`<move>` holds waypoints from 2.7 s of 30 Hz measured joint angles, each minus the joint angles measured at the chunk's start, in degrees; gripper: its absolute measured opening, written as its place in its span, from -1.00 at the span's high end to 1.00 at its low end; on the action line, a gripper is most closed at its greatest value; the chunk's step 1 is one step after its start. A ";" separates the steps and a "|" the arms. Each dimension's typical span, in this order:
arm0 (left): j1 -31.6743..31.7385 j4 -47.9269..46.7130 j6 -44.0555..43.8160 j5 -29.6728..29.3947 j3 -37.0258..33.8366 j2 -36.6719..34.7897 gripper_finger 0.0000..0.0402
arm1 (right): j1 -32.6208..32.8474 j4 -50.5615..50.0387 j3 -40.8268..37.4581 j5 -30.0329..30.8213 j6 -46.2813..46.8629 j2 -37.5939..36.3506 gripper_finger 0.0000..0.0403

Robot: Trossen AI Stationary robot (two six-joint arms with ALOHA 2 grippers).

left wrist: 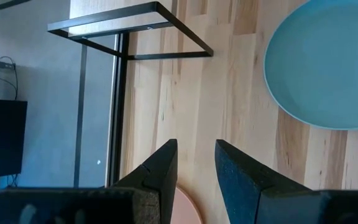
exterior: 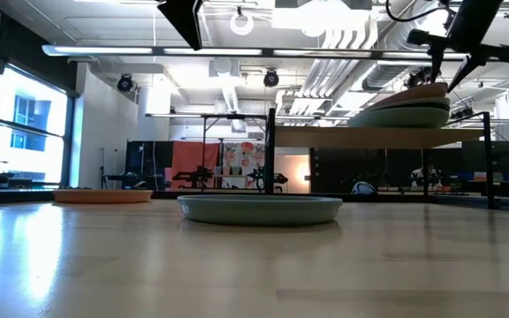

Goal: Place and stack plates onto a shelf
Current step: Stack the light orange plate on top of the white stacked plates on the shelf, then put the light brown plate on the shelf

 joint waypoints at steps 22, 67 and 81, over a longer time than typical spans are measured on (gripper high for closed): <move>0.00 0.00 0.00 -0.01 -0.02 0.00 0.52 | 0.02 0.24 0.01 -21.82 -18.44 -10.29 0.35; 0.00 7.46 -0.35 0.03 -0.02 0.00 0.52 | 54.65 1.76 0.01 -44.92 -22.25 6.98 0.36; 0.00 7.50 -2.15 0.36 -0.02 0.00 0.52 | 65.20 3.86 0.01 -41.88 -18.84 23.10 0.36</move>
